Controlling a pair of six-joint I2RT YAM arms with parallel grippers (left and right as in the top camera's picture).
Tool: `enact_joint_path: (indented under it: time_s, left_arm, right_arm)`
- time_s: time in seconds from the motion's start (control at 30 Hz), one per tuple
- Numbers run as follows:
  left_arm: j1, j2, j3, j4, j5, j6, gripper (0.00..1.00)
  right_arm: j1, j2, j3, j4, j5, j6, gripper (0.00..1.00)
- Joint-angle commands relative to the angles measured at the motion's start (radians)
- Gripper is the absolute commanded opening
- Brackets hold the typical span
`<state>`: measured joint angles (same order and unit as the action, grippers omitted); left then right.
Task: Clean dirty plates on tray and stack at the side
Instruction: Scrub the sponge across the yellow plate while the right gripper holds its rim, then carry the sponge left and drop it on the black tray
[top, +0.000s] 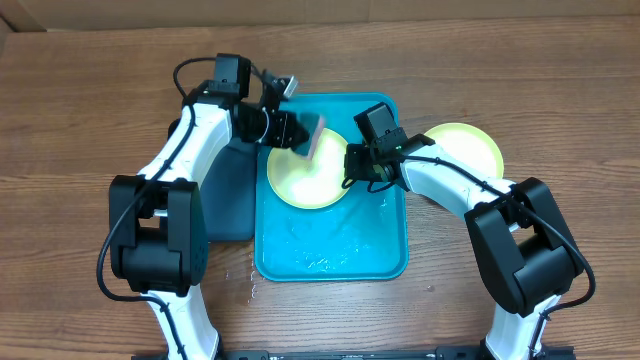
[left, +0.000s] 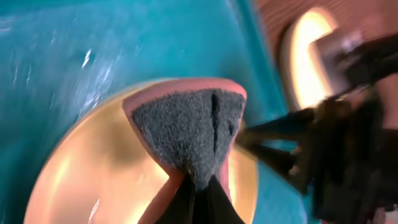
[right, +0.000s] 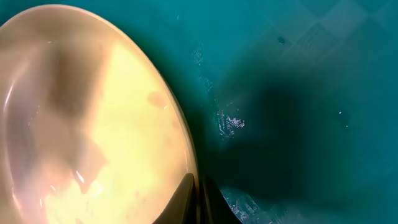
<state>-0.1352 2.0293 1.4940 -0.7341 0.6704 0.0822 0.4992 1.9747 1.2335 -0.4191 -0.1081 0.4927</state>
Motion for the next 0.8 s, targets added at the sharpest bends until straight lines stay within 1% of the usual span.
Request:
enact_joint_path:
  time_s: [0.0, 0.13, 0.3, 0.37, 0.53, 0.57, 0.67, 0.73, 0.77]
  left_arm:
    - [-0.003, -0.023, 0.013, -0.056, -0.146, 0.053, 0.04]
    - [-0.003, -0.023, 0.013, -0.1, -0.245, 0.05, 0.04]
    - [-0.003, -0.022, -0.023, -0.077, -0.259, 0.039, 0.04]
    - [-0.003, -0.022, -0.064, -0.032, -0.259, 0.019, 0.04]
    - [-0.011, -0.022, -0.234, 0.161, -0.254, -0.082, 0.04]
    - [-0.012, -0.022, -0.25, 0.177, -0.25, -0.092, 0.04]
    - [-0.014, -0.022, -0.297, 0.216, -0.198, -0.142, 0.04]
    - [-0.014, -0.023, -0.293, 0.215, -0.102, -0.151, 0.04]
    - [-0.014, -0.026, -0.287, 0.215, -0.026, -0.151, 0.04]
  right_arm:
    - [0.007, -0.018, -0.003, 0.006, -0.009, -0.011, 0.04]
    - [0.007, -0.018, -0.003, 0.007, -0.009, -0.011, 0.04]
    - [0.007, -0.018, -0.003, 0.013, -0.009, -0.011, 0.04]
    - [0.007, -0.018, -0.003, 0.013, -0.009, -0.011, 0.04]
    - [0.007, -0.018, -0.003, 0.013, -0.009, -0.011, 0.04]
    - [0.007, -0.018, -0.003, 0.013, -0.009, -0.011, 0.04]
    - [0.007, -0.018, -0.003, 0.014, -0.009, -0.011, 0.04]
    - [0.007, -0.018, -0.003, 0.014, -0.009, -0.011, 0.04]
    - [0.007, -0.018, -0.003, 0.014, -0.009, -0.011, 0.04]
